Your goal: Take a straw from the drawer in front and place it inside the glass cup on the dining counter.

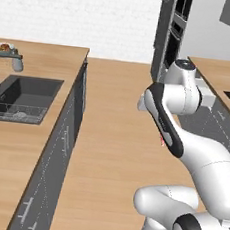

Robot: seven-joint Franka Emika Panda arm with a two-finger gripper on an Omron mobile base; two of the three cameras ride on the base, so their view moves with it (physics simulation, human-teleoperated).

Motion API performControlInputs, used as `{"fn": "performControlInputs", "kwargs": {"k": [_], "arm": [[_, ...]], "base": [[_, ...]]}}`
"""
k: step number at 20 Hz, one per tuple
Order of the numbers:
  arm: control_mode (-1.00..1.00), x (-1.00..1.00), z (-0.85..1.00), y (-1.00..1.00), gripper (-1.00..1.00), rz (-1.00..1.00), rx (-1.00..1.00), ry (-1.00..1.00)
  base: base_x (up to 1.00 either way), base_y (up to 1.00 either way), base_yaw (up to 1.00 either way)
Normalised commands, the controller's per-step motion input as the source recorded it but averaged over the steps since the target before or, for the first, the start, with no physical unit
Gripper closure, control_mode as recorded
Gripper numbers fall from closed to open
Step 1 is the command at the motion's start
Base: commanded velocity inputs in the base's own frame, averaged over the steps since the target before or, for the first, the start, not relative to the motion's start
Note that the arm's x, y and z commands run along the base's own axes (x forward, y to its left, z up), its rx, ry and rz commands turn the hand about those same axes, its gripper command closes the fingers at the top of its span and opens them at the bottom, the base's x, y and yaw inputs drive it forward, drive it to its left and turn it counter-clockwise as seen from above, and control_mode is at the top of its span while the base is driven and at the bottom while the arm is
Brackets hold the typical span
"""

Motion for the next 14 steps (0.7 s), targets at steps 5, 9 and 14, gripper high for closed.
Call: {"fn": "performControlInputs", "kwargs": {"k": [5,9,14], "arm": [[1.00,0.00,0.00,0.00,1.00,0.00,0.00,0.00],[1.00,0.00,0.00,0.00,1.00,0.00,0.00,0.00],[1.00,0.00,0.00,0.00,1.00,0.00,0.00,0.00]], "base": [[-1.00,0.12,-0.06],[-1.00,0.17,-0.06],[-1.00,0.17,-0.06]]}}
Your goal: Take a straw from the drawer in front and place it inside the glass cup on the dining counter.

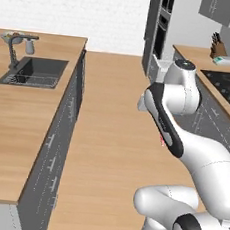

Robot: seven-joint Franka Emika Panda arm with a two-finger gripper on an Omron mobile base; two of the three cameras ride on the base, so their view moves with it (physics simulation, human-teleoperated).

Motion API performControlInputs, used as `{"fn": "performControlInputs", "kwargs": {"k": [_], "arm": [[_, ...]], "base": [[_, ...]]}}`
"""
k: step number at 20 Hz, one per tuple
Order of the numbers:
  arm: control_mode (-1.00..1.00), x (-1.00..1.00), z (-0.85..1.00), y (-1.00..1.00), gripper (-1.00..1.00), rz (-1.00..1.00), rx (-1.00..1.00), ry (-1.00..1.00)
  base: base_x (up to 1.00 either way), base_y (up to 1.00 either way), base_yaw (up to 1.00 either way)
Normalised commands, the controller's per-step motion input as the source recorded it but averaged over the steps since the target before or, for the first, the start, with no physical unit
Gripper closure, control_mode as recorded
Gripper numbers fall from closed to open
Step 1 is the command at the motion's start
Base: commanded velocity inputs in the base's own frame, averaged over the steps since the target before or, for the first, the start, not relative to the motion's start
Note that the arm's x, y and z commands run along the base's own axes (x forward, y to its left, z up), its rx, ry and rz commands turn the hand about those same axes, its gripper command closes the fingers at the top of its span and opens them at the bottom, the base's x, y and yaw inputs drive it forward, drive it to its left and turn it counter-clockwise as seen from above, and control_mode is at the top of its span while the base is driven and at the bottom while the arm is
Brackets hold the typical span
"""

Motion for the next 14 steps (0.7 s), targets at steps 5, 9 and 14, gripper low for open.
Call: {"fn": "performControlInputs", "kwargs": {"k": [5,9,14], "arm": [[1.00,0.00,0.00,0.00,1.00,0.00,0.00,0.00],[1.00,0.00,0.00,0.00,1.00,0.00,0.00,0.00],[1.00,0.00,0.00,0.00,1.00,0.00,0.00,0.00]], "base": [[-1.00,0.19,-0.06],[-0.58,0.66,-0.02],[-0.01,1.00,-0.02]]}}
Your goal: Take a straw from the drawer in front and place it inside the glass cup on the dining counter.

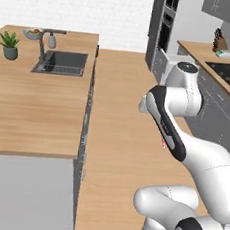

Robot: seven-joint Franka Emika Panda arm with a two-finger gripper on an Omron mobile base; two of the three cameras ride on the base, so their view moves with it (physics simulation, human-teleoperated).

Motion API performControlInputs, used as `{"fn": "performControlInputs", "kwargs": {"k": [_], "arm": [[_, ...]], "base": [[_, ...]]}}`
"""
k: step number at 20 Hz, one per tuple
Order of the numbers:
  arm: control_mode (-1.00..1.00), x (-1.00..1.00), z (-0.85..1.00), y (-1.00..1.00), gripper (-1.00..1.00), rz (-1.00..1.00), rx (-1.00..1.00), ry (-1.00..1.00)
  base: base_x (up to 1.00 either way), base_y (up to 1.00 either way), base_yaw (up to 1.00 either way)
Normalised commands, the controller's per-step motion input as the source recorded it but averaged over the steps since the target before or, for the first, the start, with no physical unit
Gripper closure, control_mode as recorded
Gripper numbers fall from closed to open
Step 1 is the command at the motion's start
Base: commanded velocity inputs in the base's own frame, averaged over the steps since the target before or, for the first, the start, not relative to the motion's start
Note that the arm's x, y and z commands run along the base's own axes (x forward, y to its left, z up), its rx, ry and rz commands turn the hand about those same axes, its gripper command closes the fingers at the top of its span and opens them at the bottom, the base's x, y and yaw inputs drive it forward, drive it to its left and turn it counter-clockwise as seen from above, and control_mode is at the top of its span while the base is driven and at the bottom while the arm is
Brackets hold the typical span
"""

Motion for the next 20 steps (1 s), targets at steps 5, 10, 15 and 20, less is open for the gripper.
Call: {"fn": "performControlInputs", "kwargs": {"k": [5,10,15,20], "arm": [[1.00,0.00,0.00,0.00,1.00,0.00,0.00,0.00],[1.00,0.00,0.00,0.00,1.00,0.00,0.00,0.00],[1.00,0.00,0.00,0.00,1.00,0.00,0.00,0.00],[1.00,0.00,0.00,0.00,1.00,0.00,0.00,0.00]], "base": [[0.00,1.00,-0.03],[-0.03,1.00,-0.01],[-0.08,1.00,-0.01],[-0.04,1.00,-0.01]]}}
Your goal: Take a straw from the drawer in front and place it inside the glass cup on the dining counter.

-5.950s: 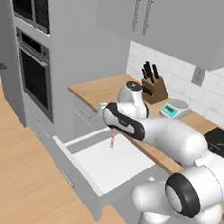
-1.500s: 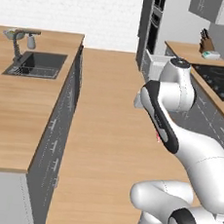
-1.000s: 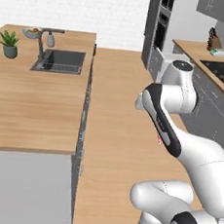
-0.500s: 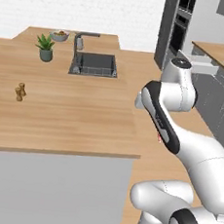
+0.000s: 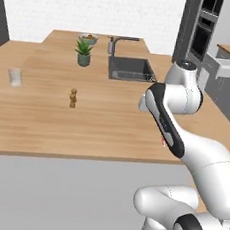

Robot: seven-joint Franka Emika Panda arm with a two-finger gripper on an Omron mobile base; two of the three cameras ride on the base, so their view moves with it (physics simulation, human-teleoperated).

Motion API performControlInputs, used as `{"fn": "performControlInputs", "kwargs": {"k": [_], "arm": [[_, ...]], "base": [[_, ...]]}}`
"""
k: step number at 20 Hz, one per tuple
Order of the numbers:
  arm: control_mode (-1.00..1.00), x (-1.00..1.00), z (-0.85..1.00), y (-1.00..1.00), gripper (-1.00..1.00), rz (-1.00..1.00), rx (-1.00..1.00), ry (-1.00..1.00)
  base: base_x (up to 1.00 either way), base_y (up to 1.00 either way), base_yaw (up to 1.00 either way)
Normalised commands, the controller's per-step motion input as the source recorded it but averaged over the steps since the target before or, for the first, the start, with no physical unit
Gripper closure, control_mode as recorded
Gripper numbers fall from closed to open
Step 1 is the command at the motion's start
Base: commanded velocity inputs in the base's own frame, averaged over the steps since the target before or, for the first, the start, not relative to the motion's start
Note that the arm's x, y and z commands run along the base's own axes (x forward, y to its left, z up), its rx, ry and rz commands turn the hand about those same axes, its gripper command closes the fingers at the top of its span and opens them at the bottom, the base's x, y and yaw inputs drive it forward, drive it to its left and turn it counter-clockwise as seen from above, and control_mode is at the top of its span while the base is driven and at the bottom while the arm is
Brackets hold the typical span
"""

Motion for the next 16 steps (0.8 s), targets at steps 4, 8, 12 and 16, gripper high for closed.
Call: {"fn": "performControlInputs", "kwargs": {"k": [4,8,12,16], "arm": [[1.00,0.00,0.00,0.00,1.00,0.00,0.00,0.00],[1.00,0.00,0.00,0.00,1.00,0.00,0.00,0.00],[1.00,0.00,0.00,0.00,1.00,0.00,0.00,0.00],[1.00,0.00,0.00,0.00,1.00,0.00,0.00,0.00]], "base": [[-0.03,1.00,0.00],[-0.03,1.00,0.00],[-0.01,1.00,0.00],[0.00,1.00,-0.01]]}}
